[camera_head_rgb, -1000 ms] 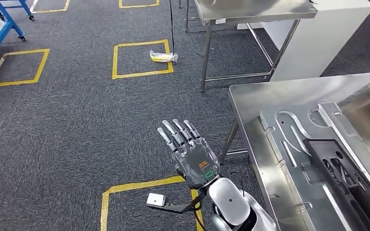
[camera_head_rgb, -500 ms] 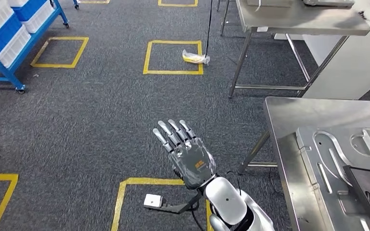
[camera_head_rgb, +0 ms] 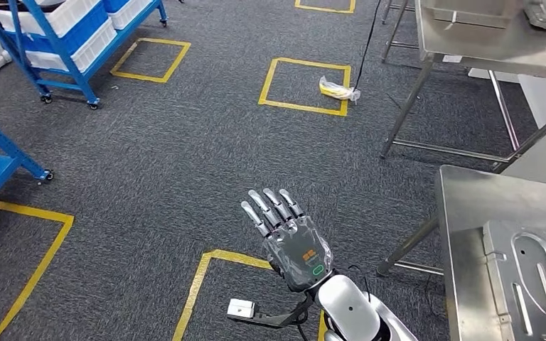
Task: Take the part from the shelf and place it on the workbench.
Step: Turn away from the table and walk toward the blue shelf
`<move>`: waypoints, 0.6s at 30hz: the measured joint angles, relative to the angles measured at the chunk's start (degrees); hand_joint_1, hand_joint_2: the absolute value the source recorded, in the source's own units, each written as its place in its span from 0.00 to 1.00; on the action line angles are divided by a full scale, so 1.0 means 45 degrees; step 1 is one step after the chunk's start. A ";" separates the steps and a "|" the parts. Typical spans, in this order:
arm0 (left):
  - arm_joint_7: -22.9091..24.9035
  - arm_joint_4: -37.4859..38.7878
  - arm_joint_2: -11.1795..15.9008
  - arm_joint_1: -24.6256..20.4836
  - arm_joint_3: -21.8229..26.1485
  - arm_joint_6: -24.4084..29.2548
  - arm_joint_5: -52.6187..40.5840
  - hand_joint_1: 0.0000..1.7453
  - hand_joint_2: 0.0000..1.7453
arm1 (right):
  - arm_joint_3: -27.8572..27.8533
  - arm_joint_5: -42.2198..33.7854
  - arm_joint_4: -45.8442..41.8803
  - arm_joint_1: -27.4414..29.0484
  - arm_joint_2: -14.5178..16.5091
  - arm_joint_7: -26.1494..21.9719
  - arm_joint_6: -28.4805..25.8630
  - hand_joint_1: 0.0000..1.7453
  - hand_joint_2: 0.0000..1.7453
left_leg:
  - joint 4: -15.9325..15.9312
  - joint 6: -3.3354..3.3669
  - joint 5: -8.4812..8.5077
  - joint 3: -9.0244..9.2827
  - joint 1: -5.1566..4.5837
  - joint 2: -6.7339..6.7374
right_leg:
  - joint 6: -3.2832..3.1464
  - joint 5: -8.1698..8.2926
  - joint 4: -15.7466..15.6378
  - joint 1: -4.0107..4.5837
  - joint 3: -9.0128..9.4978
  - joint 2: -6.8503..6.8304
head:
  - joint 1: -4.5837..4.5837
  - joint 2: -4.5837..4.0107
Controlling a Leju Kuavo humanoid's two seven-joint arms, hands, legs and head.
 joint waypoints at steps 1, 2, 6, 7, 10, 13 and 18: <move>0.0007 -0.0001 -0.0019 0.0000 0.0000 -0.0001 -0.0001 0.00 0.00 | 0.0001 -0.0012 -0.0015 0.0034 -0.0018 -0.0004 0.0002 0.00 1.00 | -0.0125 0.0096 -0.0026 0.0047 -0.0045 0.0040 | 0.0073 -0.0043 0.0033 0.0036 0.0018 -0.0111 | 0.0010 0.0000; 0.0019 -0.0002 -0.0032 0.0010 -0.0001 0.0001 -0.0002 0.00 0.00 | 0.0002 -0.0024 -0.0021 0.0064 -0.0032 -0.0007 0.0006 0.00 1.00 | -0.0114 0.0198 -0.0005 0.0025 -0.0072 -0.0130 | 0.0138 -0.0068 0.0042 0.0048 0.0048 -0.0226 | 0.0017 0.0000; 0.0078 -0.0005 -0.0094 -0.0004 -0.0005 0.0029 -0.0018 0.00 0.00 | 0.0001 -0.0053 -0.0030 0.0155 -0.0048 -0.0012 0.0013 0.00 1.00 | -0.0240 0.0538 0.0118 0.0075 -0.0017 -0.0690 | 0.0409 -0.0803 0.0953 -0.0115 -0.0232 0.0585 | 0.0023 0.0000; 0.0080 -0.0006 -0.0103 -0.0025 -0.0005 0.0034 -0.0024 0.00 0.00 | 0.0002 -0.0057 -0.0033 0.0205 -0.0067 -0.0012 0.0017 0.00 1.00 | -0.0243 0.0588 0.0137 0.0059 -0.0029 -0.0834 | 0.0427 -0.1234 0.1736 -0.0138 -0.0595 0.0972 | 0.0024 0.0000; 0.0089 -0.0007 -0.0111 -0.0044 -0.0004 0.0041 -0.0034 0.00 0.00 | 0.0004 -0.0062 -0.0033 0.0345 -0.0141 -0.0012 0.0029 0.00 1.00 | -0.0206 0.0646 0.0154 0.0013 -0.0080 -0.1375 | 0.0401 -0.1824 0.3687 -0.0148 -0.1668 0.1283 | 0.0022 0.0000; 0.0097 -0.0007 -0.0128 -0.0040 -0.0001 0.0049 -0.0035 0.00 0.00 | 0.0002 -0.0064 -0.0036 0.0365 -0.0158 -0.0012 0.0032 0.00 1.00 | -0.0135 0.0638 0.0138 0.0017 -0.0095 -0.1958 | 0.0232 -0.0515 0.2004 -0.0146 -0.1069 0.1676 | 0.0022 0.0000; 0.0102 -0.0009 -0.0188 0.0008 -0.0007 0.0192 -0.0118 0.00 0.00 | 0.0004 -0.0069 -0.0056 0.0460 -0.0163 0.0002 0.0028 0.00 1.00 | -0.0157 0.0300 0.0218 -0.0156 -0.0037 -0.2740 | 0.0040 0.0109 0.0212 -0.0119 -0.0322 0.2171 | 0.0018 0.0000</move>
